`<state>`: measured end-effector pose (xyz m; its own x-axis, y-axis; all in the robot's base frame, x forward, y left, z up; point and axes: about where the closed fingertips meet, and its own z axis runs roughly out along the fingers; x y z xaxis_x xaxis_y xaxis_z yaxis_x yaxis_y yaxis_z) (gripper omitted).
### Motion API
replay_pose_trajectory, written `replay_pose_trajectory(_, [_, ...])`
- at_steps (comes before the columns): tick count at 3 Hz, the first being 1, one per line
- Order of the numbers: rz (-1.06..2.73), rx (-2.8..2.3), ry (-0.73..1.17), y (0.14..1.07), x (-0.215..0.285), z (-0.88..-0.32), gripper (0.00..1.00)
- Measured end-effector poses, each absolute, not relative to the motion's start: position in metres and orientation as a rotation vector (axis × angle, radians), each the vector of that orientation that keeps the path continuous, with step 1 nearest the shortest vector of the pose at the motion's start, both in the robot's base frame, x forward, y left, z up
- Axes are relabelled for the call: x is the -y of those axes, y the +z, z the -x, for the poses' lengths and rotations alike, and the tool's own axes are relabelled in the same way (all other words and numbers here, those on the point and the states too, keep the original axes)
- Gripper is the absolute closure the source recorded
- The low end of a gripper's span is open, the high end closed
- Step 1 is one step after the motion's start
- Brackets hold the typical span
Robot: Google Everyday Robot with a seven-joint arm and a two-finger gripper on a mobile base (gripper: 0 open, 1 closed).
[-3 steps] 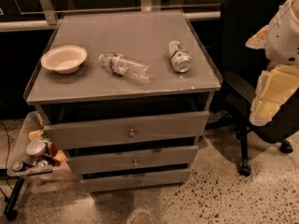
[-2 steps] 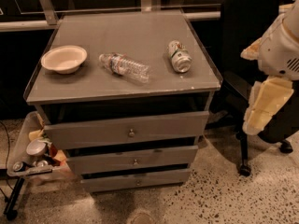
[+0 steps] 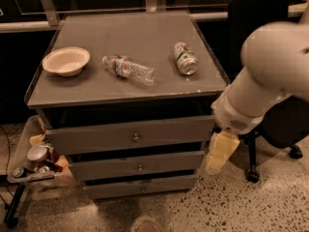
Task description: Open middle drawer
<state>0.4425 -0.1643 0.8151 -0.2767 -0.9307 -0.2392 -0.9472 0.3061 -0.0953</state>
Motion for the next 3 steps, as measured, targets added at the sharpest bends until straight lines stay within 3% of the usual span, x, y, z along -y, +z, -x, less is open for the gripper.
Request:
replay_pose_trajectory(1, [1.712, -2.373, 0.153, 0.756, 0.146, -0.452, 0.00])
replay_pose_trajectory(3, [1.697, -2.392, 0.199, 0.742, 0.144, -0.451, 0.00])
